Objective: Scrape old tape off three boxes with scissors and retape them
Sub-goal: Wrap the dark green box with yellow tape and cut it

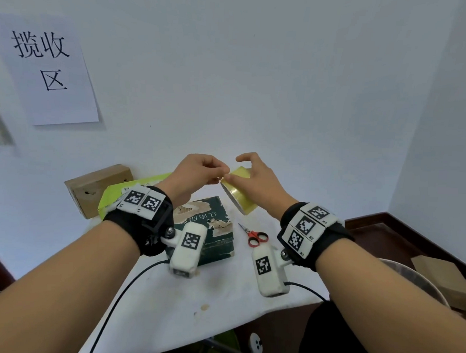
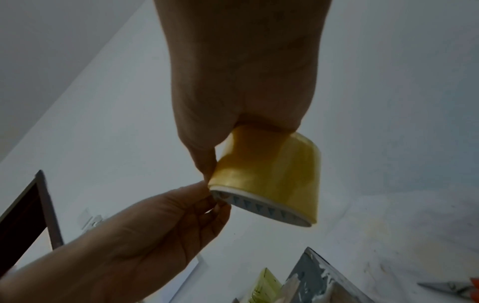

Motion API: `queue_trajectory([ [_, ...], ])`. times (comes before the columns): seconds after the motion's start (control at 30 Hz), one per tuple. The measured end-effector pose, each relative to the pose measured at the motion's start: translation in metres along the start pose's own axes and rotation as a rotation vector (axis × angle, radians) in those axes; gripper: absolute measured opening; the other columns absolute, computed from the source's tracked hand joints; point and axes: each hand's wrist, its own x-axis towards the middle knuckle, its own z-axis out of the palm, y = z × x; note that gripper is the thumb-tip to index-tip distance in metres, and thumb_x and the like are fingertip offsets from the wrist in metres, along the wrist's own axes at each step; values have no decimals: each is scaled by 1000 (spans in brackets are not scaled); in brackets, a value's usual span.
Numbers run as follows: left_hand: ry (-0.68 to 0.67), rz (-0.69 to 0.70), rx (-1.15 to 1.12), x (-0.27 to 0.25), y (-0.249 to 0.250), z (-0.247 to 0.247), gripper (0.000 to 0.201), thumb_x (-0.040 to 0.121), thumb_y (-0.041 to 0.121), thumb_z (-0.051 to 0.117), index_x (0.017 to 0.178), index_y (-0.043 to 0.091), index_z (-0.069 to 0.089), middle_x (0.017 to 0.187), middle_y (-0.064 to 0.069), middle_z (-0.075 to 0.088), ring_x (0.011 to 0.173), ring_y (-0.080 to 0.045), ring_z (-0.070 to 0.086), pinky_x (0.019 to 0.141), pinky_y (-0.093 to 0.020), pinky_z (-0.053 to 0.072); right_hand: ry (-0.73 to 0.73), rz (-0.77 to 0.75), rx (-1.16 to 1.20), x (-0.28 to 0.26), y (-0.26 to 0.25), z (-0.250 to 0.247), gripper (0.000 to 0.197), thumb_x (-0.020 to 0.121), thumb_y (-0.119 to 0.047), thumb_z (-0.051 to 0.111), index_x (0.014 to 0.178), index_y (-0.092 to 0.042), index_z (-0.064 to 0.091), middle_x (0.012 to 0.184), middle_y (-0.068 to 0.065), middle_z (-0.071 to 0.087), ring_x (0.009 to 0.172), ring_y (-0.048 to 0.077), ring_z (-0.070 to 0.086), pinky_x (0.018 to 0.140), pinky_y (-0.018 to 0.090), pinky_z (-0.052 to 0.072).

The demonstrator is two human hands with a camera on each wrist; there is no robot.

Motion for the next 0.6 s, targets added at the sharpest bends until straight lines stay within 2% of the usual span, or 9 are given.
queue_trajectory([
  [0.2, 57, 67, 41, -4, 6, 7, 4, 86, 11, 68, 83, 11, 71, 82, 1, 68, 74, -10, 60, 75, -19, 52, -28, 16, -245, -4, -6, -9, 48, 89, -37, 61, 128, -15, 43, 101, 1, 50, 90, 16, 48, 58, 17, 33],
  [0.27, 64, 85, 64, -5, 7, 8, 6, 87, 12, 68, 81, 13, 71, 81, 2, 68, 73, -10, 60, 75, -20, 52, -34, 31, -259, -5, -11, -12, 51, 89, -39, 61, 129, -14, 44, 109, 3, 51, 94, 15, 47, 63, 21, 36],
  [0.33, 77, 94, 95, -7, 7, 6, 7, 86, 13, 68, 80, 15, 71, 81, 2, 69, 73, -10, 60, 77, -23, 53, -49, 63, -279, -4, -16, -13, 54, 88, -40, 62, 131, -13, 45, 121, 5, 51, 101, 16, 48, 74, 24, 38],
  [0.4, 86, 94, 106, -10, 7, 5, 6, 86, 16, 69, 81, 15, 71, 80, 2, 69, 73, -10, 61, 80, -27, 53, -68, 93, -339, -2, -18, -14, 56, 87, -41, 63, 130, -10, 47, 126, 6, 52, 102, 17, 50, 76, 25, 38],
  [0.53, 53, 96, 130, -18, 8, 2, 7, 88, 18, 68, 85, 12, 70, 80, 0, 68, 73, -10, 61, 81, -27, 52, -98, 166, -380, -9, -9, -11, 57, 85, -48, 63, 119, -3, 57, 101, 4, 57, 84, 16, 52, 55, 21, 35],
  [0.6, 37, 74, 133, -22, 6, 0, 8, 89, 17, 67, 87, 9, 69, 83, -1, 68, 73, -11, 60, 79, -24, 52, -115, 201, -340, -14, -7, -10, 54, 84, -51, 64, 113, -5, 60, 91, 1, 56, 75, 14, 52, 52, 21, 34],
])
